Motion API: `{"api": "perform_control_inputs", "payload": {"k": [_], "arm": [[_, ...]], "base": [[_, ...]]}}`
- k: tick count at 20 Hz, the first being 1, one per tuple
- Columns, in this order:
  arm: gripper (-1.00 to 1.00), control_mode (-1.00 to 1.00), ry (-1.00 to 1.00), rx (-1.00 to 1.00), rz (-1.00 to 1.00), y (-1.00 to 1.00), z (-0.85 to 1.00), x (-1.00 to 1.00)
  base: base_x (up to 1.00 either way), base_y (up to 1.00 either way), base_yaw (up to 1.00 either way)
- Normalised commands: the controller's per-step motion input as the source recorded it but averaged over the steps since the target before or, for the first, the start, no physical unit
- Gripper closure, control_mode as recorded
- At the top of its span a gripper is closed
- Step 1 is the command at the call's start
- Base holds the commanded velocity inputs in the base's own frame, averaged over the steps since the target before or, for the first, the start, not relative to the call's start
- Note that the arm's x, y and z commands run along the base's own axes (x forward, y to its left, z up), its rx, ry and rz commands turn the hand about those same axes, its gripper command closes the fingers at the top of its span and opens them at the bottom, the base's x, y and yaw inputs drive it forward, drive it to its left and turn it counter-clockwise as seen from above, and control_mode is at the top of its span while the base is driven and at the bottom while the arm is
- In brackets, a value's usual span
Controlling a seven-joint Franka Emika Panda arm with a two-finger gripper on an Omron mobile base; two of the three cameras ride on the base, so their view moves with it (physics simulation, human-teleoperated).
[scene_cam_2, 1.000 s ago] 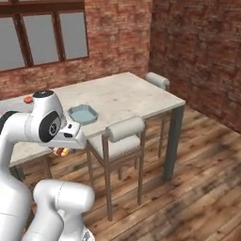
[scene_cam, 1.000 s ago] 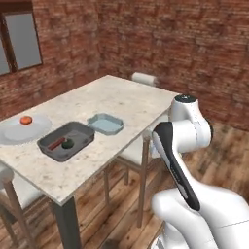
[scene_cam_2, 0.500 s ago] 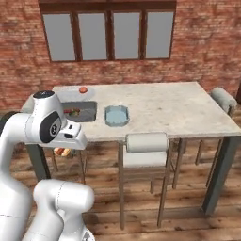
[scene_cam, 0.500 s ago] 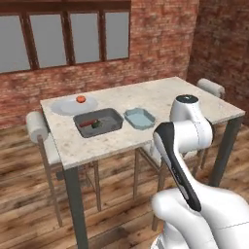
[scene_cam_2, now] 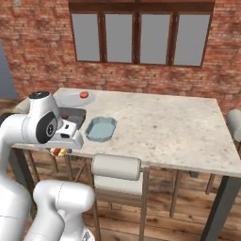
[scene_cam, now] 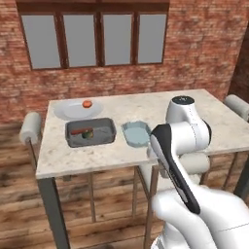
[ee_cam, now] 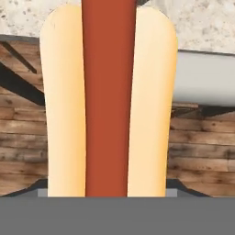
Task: Place one cooked food and one vegetable from the large plate to each tupperware container.
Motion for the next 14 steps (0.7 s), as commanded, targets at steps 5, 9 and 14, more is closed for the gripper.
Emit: {"api": "perform_control_inputs", "payload": {"k": [5,9,14], "arm": [[1.0,1.0,0.0,0.0,0.0,0.0,0.0,0.0],[1.0,1.0,0.0,0.0,0.0,0.0,0.0,0.0],[1.0,1.0,0.0,0.0,0.0,0.0,0.0,0.0]], "base": [[0.47,-0.53,-0.21],[0.19,0.26,-0.15],[0.05,0.57,-0.05]]}}
